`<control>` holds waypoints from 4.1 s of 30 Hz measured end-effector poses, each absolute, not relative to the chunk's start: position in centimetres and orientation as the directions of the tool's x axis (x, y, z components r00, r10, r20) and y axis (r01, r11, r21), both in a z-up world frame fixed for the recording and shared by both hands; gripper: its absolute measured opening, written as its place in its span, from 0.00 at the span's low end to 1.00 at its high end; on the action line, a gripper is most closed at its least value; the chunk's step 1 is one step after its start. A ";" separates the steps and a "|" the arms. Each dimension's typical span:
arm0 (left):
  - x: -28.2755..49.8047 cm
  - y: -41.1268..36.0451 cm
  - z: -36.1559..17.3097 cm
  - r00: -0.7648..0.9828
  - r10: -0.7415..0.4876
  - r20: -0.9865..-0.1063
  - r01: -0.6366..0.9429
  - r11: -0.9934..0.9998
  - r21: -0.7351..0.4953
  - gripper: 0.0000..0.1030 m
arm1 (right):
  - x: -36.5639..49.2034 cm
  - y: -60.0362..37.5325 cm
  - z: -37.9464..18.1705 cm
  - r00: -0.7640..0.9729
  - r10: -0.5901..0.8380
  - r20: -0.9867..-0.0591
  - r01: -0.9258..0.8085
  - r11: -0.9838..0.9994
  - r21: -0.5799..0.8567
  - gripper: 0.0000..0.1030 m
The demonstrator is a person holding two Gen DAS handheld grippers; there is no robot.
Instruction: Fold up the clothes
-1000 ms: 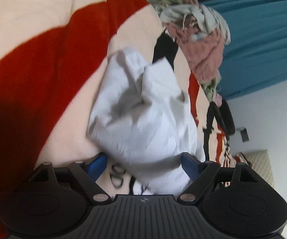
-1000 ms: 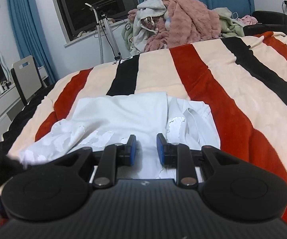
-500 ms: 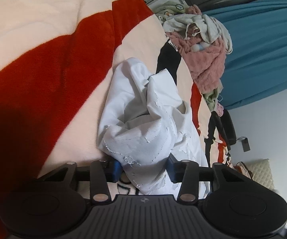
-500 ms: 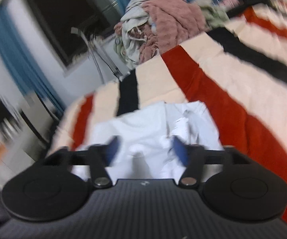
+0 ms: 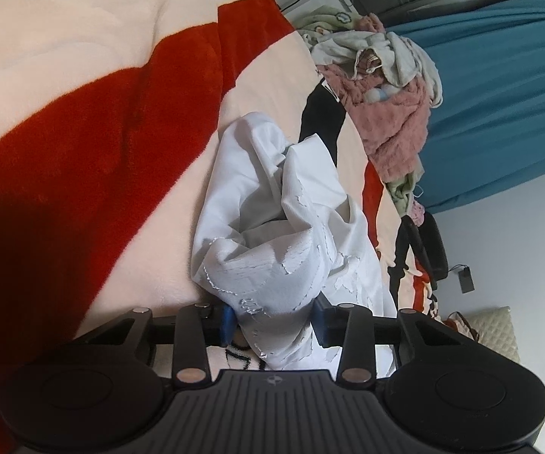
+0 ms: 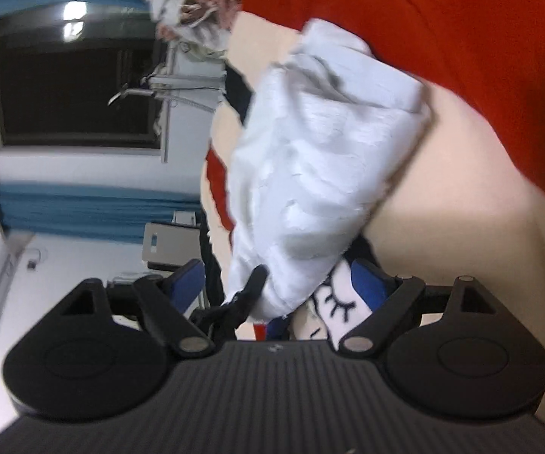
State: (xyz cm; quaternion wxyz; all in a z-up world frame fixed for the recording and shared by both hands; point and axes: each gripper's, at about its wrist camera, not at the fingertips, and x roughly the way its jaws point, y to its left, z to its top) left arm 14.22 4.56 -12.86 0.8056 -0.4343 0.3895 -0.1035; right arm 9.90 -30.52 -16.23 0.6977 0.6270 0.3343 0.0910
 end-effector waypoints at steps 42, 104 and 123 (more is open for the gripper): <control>31.9 -22.5 0.8 0.463 -0.755 -0.464 0.113 0.569 -0.814 0.27 | 17.6 -54.5 -1.4 0.917 0.073 -0.393 0.343 0.363 0.867 0.28; -9.3 -9.5 15.1 0.837 -0.493 -0.239 0.497 0.867 -0.046 1.00 | -6.5 -33.2 3.1 0.962 -0.140 -0.235 0.189 0.961 0.203 0.93; -7.0 -7.0 9.0 0.839 -0.458 -0.292 0.455 0.887 -0.082 1.00 | -4.0 -31.3 -1.6 0.931 -0.250 -0.267 0.298 0.941 0.158 0.93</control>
